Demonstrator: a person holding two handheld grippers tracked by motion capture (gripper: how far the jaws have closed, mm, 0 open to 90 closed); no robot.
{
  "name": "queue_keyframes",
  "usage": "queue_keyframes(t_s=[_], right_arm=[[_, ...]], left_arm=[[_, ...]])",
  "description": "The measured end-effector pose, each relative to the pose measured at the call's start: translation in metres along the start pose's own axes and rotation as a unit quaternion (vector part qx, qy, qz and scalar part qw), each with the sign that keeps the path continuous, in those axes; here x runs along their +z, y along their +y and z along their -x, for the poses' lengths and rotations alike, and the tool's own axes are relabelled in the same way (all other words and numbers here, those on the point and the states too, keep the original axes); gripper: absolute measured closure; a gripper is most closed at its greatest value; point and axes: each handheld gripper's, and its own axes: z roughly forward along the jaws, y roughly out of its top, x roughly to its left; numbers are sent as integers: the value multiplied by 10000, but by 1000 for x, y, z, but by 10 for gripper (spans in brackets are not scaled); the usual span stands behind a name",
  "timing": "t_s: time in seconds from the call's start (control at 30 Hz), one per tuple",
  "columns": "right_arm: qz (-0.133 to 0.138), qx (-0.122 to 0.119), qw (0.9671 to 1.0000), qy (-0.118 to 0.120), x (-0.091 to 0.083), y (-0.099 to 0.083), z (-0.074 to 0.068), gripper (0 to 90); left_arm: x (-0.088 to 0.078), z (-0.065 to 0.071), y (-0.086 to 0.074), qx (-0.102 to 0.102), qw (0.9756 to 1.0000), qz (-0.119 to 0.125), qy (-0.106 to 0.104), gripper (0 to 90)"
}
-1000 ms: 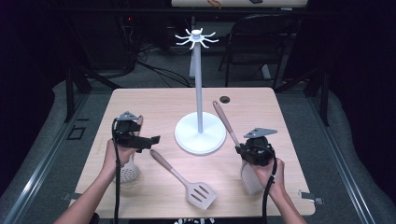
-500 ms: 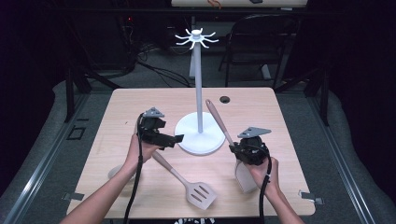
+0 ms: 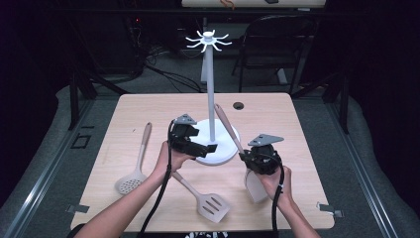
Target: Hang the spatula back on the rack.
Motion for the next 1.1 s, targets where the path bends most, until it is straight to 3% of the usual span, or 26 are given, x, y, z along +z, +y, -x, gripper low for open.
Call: queue_keyframes(t_s=[0.13,0.27,0.3,0.37,0.4,0.47,0.5,0.57,0.63,0.83,0.93,1.1], right_arm=[[39,-20,10000,21,1,2,-3,787],[88,-67,9999,15,2,3,-5,787],[89,-75,9999,8,2,3,-5,787],[99,-59,9999,9,2,3,-5,787],[111,-74,9999,-9,1,3,-5,787],[121,-82,9999,-8,1,3,-6,787],[156,-103,9998,-2,0,3,-6,787],[163,-109,9998,-4,0,4,-7,787],[187,-118,9998,-16,0,4,-8,787],[180,-162,9997,-36,1,4,-10,787],[230,-146,9996,-70,1,4,-10,787],[281,-120,9995,-81,0,4,-9,786]], left_arm=[[10,7,3,-26,9999,30,-151,33],[17,13,9,-18,9994,110,-340,105],[19,14,10,-47,9990,165,-406,159],[22,16,12,-111,9981,234,-560,162],[23,17,13,-105,9979,257,-588,238],[26,19,14,-127,9972,330,-663,265],[29,20,15,-164,9967,365,-707,333],[30,20,15,-178,9964,372,-740,366],[32,20,15,-228,9957,422,-788,457],[37,19,12,-454,9923,657,-942,567],[38,18,11,-532,9909,761,-977,669],[38,20,12,-513,9897,838,-1036,698]])
